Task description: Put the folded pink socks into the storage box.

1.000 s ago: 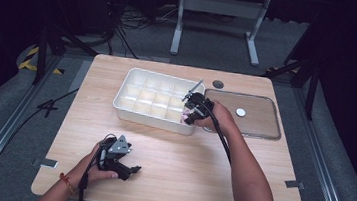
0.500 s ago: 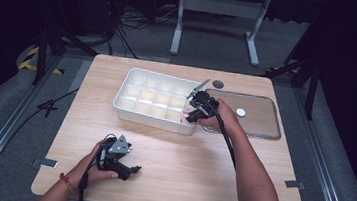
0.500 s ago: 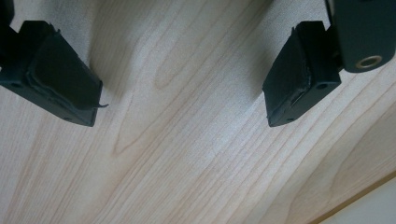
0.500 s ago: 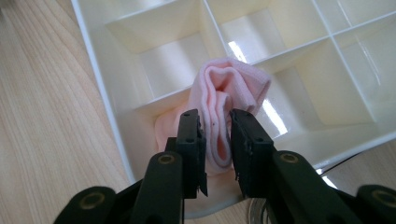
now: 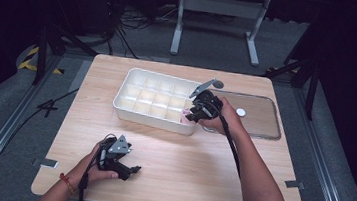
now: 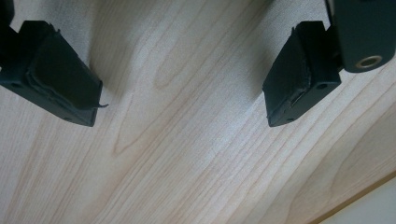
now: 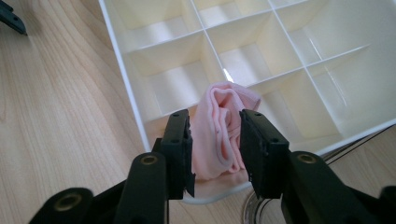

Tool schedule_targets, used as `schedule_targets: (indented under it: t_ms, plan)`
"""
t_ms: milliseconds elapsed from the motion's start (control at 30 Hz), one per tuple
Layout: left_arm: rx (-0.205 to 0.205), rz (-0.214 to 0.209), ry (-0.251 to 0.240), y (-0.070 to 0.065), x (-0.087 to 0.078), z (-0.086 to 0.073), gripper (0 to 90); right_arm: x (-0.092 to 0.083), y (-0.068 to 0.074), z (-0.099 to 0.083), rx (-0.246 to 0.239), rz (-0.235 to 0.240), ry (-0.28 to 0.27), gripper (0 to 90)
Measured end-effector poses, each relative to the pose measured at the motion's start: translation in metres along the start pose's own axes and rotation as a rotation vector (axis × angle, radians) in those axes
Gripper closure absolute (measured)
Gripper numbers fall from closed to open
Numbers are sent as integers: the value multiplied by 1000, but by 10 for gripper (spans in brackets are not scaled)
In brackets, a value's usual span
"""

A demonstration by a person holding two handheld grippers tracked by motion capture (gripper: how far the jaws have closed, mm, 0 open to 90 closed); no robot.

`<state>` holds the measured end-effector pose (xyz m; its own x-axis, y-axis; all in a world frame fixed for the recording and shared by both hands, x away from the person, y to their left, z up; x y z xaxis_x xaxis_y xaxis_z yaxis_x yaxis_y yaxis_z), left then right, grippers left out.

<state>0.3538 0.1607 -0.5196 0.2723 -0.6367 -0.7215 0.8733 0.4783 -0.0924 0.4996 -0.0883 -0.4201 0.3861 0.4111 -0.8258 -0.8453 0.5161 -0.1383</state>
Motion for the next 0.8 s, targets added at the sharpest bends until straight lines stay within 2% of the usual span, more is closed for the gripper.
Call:
schedule_targets:
  t_ms: [67, 233, 467, 633, 800]
  plan:
    - [0, 0, 0, 0, 0, 0, 118, -7, 2, -2, -6, -11, -17, 598]
    - [3, 1, 4, 0, 0, 0, 118, -16, 5, -4, -16, -6, -48, 588]
    - [3, 1, 2, 0, 0, 0, 118, -28, 2, -9, -15, -60, -67, 544]
    - [3, 2, 0, 0, 0, 0, 118, -38, 1, -14, 10, -81, -88, 499]
    - [2, 2, 0, 0, 0, 0, 118, -45, 1, -19, 7, -106, -94, 483]
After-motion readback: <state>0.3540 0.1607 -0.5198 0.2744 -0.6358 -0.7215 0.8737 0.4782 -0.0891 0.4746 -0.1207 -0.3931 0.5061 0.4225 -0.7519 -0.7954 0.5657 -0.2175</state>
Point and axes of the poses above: each handheld gripper's, and its own axes: x roughly forward along the jaws, z roughly out of its top, y roughly to its left, the point moved 5 cm from there along x, roughly forward along the jaws, and after that the axes turned 6 degrees about -z, right-handed, at the moved point
